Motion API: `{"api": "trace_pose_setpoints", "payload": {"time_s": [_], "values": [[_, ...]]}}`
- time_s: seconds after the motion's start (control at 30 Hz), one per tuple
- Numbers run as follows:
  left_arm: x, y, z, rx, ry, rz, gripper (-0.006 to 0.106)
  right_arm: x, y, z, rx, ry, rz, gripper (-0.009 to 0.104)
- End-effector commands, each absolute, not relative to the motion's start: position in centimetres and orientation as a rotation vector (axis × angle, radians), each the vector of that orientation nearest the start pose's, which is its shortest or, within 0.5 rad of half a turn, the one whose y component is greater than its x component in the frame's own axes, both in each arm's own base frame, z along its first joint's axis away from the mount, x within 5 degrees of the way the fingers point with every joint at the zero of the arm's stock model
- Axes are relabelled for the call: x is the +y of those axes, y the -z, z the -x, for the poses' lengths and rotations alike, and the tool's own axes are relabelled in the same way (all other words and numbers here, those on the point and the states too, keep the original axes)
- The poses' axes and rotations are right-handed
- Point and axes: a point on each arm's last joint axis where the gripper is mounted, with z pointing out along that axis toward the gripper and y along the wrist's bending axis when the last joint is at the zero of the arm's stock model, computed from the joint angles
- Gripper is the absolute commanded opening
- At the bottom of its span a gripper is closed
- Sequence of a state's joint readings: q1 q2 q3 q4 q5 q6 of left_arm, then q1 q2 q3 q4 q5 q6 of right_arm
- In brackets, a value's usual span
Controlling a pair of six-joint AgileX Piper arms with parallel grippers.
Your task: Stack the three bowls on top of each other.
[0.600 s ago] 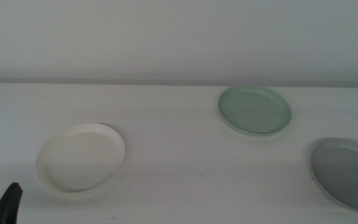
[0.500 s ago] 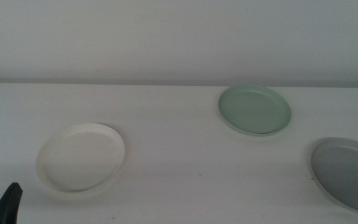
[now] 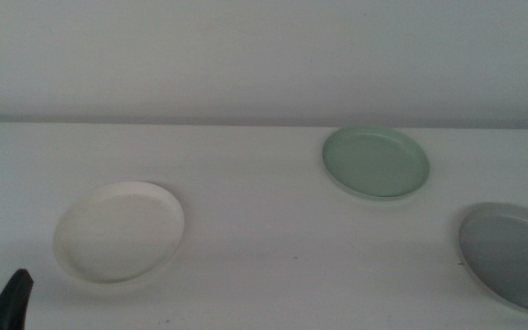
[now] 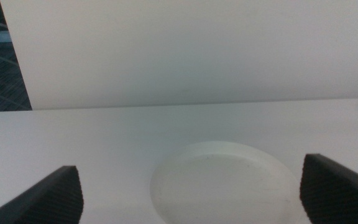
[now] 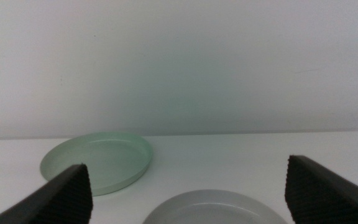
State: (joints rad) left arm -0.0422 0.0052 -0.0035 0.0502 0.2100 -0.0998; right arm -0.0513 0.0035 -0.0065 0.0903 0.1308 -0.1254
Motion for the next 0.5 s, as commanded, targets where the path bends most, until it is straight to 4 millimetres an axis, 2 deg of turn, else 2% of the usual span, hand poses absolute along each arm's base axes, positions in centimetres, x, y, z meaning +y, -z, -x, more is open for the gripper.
{"api": "trace_pose_setpoints", "payload": {"time_s": [0.0,0.1,0.17,0.2,0.27,0.33,0.47], "values": [[-0.1,-18.5,-5.5,1.678,0.068,0.024,0.094,-0.2,-21.3,-5.6,1.577,0.065,-0.012,0.083],[-0.1,-18.5,-5.5,1.678,0.068,0.024,0.094,-0.2,-24.3,-6.3,1.661,0.073,0.006,0.083],[-0.1,-18.5,-5.5,1.678,0.068,0.024,0.094,-0.3,-26.4,-7.4,1.841,0.076,0.029,0.083],[-0.1,-18.5,-5.5,1.678,0.068,0.024,0.094,-0.2,-27.0,-8.1,2.001,0.062,0.037,0.083],[-0.1,-18.5,-5.5,1.678,0.068,0.024,0.094,-0.2,-27.1,-9.5,2.343,0.022,0.051,0.083],[-0.1,-18.5,-5.5,1.678,0.068,0.024,0.094,-0.2,-27.5,-11.1,2.577,-0.01,0.06,0.083],[-0.1,-18.5,-5.5,1.678,0.066,0.022,0.094,-0.2,-26.6,-14.7,2.796,-0.088,-0.069,0.083]]}}
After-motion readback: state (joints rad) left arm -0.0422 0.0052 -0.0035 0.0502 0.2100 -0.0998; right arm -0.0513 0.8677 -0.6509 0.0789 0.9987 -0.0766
